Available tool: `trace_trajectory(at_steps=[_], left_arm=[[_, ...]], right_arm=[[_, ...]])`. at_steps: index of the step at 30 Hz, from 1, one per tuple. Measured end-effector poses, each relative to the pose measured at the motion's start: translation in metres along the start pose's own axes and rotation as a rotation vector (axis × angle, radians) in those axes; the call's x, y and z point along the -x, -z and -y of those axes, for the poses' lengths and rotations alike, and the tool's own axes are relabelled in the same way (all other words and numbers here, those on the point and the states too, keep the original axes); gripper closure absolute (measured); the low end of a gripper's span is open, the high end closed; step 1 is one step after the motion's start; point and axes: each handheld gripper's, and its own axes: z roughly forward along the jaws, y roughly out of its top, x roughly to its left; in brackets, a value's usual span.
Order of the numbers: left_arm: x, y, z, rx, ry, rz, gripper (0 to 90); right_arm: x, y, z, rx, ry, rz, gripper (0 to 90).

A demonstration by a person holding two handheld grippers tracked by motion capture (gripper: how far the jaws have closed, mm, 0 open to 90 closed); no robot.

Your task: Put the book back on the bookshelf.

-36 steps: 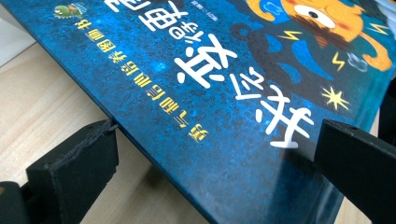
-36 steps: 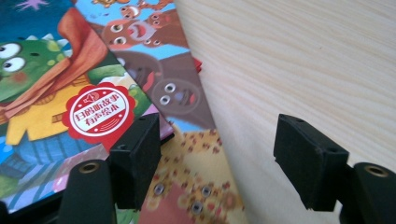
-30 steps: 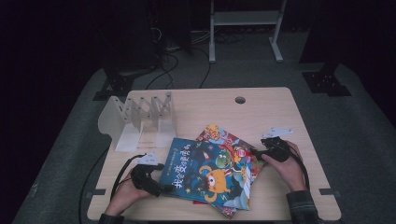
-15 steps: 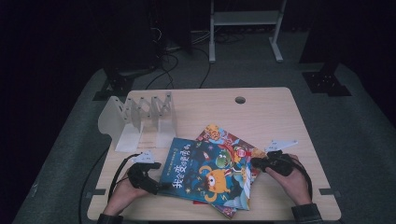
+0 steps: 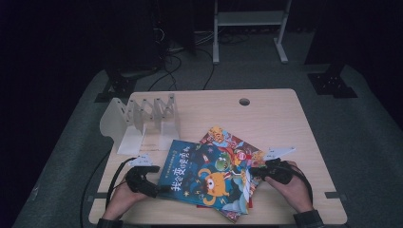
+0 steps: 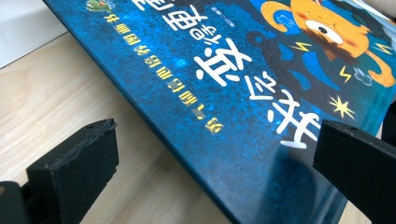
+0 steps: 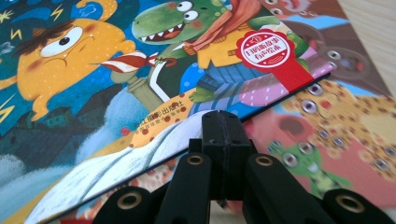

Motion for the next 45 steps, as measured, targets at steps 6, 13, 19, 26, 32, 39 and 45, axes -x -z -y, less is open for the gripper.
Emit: trace_trajectory(at_steps=[6,13,19,26,32,39,45], left_arm=[[-0.005,0.005,0.006,0.003,0.027,0.002,0.0],[-0.013,0.007,0.012,0.02,0.064,0.022,0.0],[-0.019,0.001,0.013,0.036,0.1,0.063,0.0],[-0.019,-0.003,0.011,0.029,0.127,0.081,0.0],[-0.019,0.004,0.009,0.03,0.158,0.107,0.0],[-0.014,0.026,0.002,0.092,0.163,0.121,0.0],[-0.006,0.044,-0.012,0.112,0.15,0.111,0.0]], right_arm=[[-0.007,-0.011,-0.009,-0.001,0.026,-0.016,89.2],[-0.015,-0.021,-0.02,-0.014,0.073,-0.012,89.2],[-0.018,-0.024,-0.023,-0.02,0.098,-0.009,89.2],[-0.022,-0.022,-0.021,-0.024,0.105,-0.024,89.2],[-0.024,-0.024,-0.022,-0.026,0.115,-0.024,89.3],[-0.028,-0.026,-0.023,-0.026,0.121,-0.043,89.2],[-0.036,-0.029,-0.025,-0.034,0.147,-0.076,88.0]])
